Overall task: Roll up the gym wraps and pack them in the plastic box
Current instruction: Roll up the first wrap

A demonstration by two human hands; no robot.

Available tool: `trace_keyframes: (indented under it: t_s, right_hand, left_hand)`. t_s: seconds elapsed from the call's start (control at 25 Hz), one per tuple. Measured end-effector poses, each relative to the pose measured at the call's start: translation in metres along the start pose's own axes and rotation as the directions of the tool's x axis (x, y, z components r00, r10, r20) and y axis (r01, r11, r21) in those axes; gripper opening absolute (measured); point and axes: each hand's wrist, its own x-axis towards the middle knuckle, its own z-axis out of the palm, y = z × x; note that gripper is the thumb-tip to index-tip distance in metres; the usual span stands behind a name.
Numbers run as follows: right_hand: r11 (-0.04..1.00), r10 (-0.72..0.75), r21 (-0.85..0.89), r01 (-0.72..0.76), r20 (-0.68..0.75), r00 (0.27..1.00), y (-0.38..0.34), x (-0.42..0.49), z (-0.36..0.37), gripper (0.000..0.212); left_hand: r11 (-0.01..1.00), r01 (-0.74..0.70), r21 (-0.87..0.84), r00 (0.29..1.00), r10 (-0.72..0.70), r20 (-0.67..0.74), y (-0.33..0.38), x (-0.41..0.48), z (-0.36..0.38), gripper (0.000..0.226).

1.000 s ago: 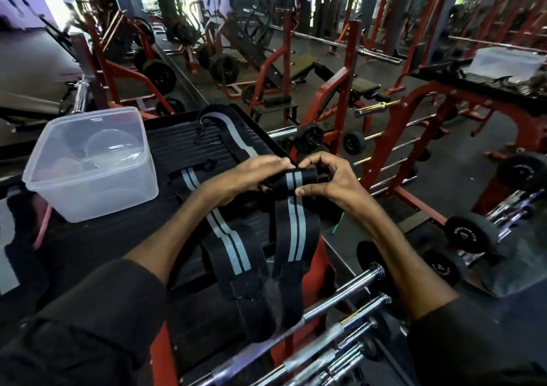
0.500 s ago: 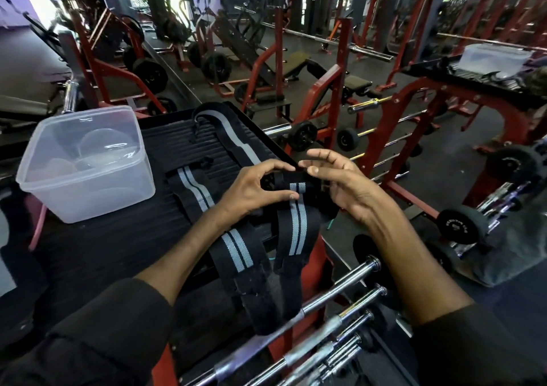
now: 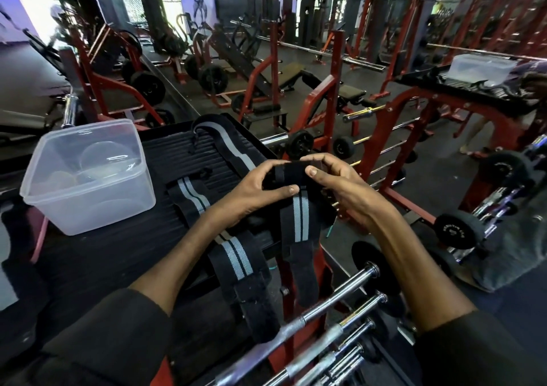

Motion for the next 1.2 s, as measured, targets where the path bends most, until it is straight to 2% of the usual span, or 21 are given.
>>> trace_keyframes:
  t_s: [0.12,0.24,0.36,0.44,0.48,0.56,0.6,0.68,0.76,0.84,0.92,0.96,1.08,1.2]
  right_hand:
    - [0.995,-0.1,-0.014,0.1,0.008,0.995,0.001,0.001,-0.002,0.033]
    - [0.99,-0.132,-0.052,0.133,0.039,0.991,0.01,0.002,-0.003,0.038]
    - [0.991,-0.019,0.137,0.007,0.09,0.996,0.008,0.002,-0.005,0.043]
    - [0.956,0.074,0.278,-0.093,0.078,0.994,0.002,0.005,-0.006,0.041]
    - [0.956,0.107,0.269,-0.116,0.047,0.993,0.0,0.007,-0.006,0.04]
    - [0.985,0.143,0.1,-0.144,0.018,0.99,0.0,0.011,-0.006,0.035]
    - [0.988,0.153,0.019,-0.154,0.049,0.987,0.001,0.012,-0.006,0.034]
    - [0.987,0.163,-0.002,-0.164,0.109,0.981,0.006,0.014,-0.006,0.04]
    - [0.988,0.126,0.084,-0.132,0.077,0.989,0.005,0.015,-0.004,0.039]
    - [0.98,0.083,0.181,-0.086,0.024,0.996,0.005,0.02,0.002,0.032]
    - [0.966,0.061,0.252,-0.062,0.012,0.998,0.008,0.025,0.011,0.027]
    - [0.963,0.048,0.265,-0.049,0.012,0.999,0.009,0.026,0.015,0.027]
    - [0.956,-0.001,0.294,-0.001,0.005,1.0,0.006,0.027,0.018,0.033]
    - [0.963,-0.035,0.268,0.023,0.043,0.998,0.005,0.027,0.012,0.037]
  left_hand:
    - [0.989,0.124,-0.082,0.989,-0.117,0.085,0.001,-0.002,-0.003,0.034]
    - [0.992,0.096,-0.083,0.995,-0.092,0.047,-0.003,-0.001,0.0,0.045]
    - [1.0,0.018,0.012,0.996,-0.017,-0.089,-0.013,0.0,0.004,0.056]
    - [0.997,-0.029,0.076,0.99,0.039,-0.133,-0.011,-0.002,0.008,0.059]
    - [0.992,-0.065,0.111,0.986,0.081,-0.148,-0.008,-0.003,0.01,0.059]
    - [0.967,-0.164,0.195,0.964,0.199,-0.177,-0.004,-0.004,0.013,0.06]
    - [0.947,-0.209,0.243,0.946,0.259,-0.195,-0.002,-0.003,0.014,0.06]
    - [0.916,-0.246,0.317,0.919,0.325,-0.223,-0.002,0.0,0.013,0.059]
    - [0.943,-0.194,0.271,0.941,0.257,-0.22,0.001,0.002,0.011,0.06]
    - [0.997,-0.058,0.052,0.988,0.065,-0.141,0.011,0.002,0.012,0.062]
    - [0.986,0.066,-0.155,0.996,-0.074,-0.042,0.017,0.003,0.015,0.064]
    - [0.976,0.098,-0.192,0.994,-0.106,-0.029,0.016,0.005,0.015,0.062]
    - [0.969,0.117,-0.218,0.991,-0.129,-0.044,0.016,0.004,0.004,0.05]
    - [0.987,0.099,-0.125,0.992,-0.108,-0.067,0.013,0.002,-0.009,0.043]
